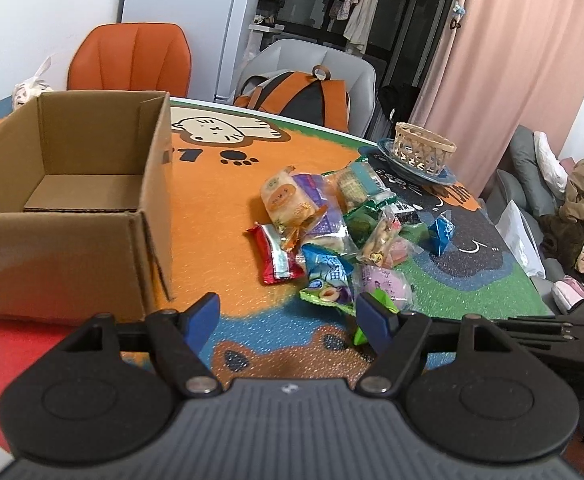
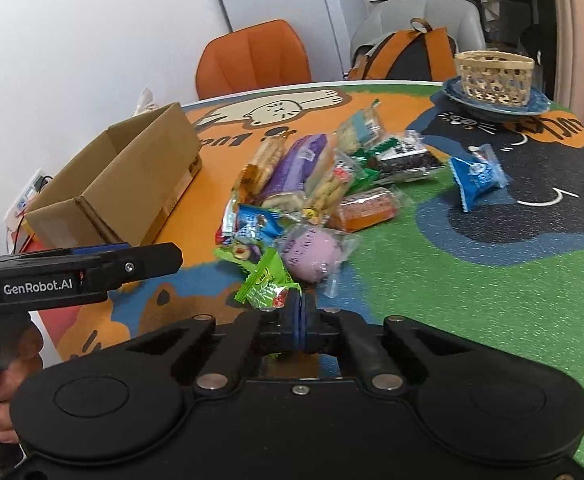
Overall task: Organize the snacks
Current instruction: 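Grasp the green snack packet with the right tool while the left tool grasps the blue packet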
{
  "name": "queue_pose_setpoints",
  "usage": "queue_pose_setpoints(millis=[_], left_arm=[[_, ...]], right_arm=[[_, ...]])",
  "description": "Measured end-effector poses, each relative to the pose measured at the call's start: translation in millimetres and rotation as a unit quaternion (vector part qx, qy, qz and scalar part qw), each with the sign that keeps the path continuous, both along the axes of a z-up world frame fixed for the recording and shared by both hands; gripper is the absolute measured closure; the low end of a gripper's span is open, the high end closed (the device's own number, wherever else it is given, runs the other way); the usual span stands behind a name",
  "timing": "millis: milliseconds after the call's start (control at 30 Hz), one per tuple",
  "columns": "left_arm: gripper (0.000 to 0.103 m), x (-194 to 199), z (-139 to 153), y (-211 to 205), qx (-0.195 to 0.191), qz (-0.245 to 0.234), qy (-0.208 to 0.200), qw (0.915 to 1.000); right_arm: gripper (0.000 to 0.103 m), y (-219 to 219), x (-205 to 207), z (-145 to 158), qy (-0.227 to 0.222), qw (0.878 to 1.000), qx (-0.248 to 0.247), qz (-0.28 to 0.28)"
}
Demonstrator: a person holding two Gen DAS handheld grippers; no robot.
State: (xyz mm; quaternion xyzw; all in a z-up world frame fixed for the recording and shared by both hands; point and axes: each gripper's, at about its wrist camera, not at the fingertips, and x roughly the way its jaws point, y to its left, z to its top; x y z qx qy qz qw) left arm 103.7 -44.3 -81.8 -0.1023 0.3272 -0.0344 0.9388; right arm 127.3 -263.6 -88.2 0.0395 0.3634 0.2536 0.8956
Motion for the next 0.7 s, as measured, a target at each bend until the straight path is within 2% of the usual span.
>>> queue_pose_setpoints(millis=[633, 700], left_arm=[[0.029, 29, -9, -26, 0.018, -0.019, -0.009, 0.9996], [0.029, 33, -10, -28, 0.019, -0.02, -0.01, 0.9996]], right_arm=[[0.101, -48, 10, 5, -0.02, 0.994, -0.006, -0.112], [0.096, -51, 13, 4, -0.015, 0.993, -0.005, -0.118]])
